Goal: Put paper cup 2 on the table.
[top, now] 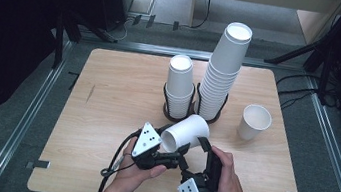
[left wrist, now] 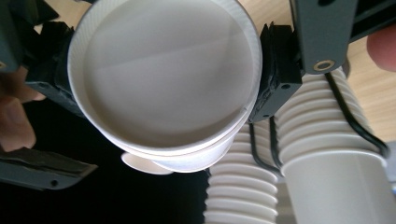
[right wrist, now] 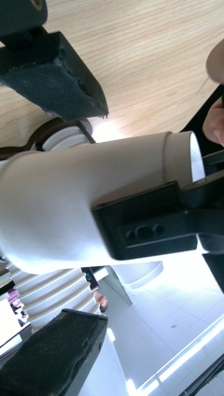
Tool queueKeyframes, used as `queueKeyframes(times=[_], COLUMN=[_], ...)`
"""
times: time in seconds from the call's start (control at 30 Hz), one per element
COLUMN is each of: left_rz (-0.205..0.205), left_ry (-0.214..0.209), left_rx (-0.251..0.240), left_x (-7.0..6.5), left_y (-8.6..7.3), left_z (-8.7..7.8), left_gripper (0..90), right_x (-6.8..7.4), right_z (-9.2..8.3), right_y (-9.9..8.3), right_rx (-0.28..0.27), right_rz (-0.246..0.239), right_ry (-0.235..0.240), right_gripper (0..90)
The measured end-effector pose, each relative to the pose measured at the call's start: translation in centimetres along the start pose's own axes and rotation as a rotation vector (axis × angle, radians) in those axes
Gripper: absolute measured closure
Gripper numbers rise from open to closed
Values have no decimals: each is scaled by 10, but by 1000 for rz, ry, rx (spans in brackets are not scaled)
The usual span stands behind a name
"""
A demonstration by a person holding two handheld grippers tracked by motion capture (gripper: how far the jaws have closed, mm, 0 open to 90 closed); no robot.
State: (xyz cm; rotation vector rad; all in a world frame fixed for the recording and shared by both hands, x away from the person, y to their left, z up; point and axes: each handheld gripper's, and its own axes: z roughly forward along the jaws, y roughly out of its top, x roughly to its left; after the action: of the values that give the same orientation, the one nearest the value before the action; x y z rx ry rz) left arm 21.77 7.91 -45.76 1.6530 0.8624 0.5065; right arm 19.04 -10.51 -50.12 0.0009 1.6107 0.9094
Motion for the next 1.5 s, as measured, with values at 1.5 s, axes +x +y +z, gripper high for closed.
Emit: queueKeyframes(times=[1.5], left_rz=[-59], left_ry=[39], left_rx=[-286], left_x=[19], left_y=[-11], left_z=[-5], left_gripper=[233], right_x=[-22], right_z=[-1], right_y=[2], right_rx=[38], right_rz=[697], right_ry=[-46], right_gripper=[26])
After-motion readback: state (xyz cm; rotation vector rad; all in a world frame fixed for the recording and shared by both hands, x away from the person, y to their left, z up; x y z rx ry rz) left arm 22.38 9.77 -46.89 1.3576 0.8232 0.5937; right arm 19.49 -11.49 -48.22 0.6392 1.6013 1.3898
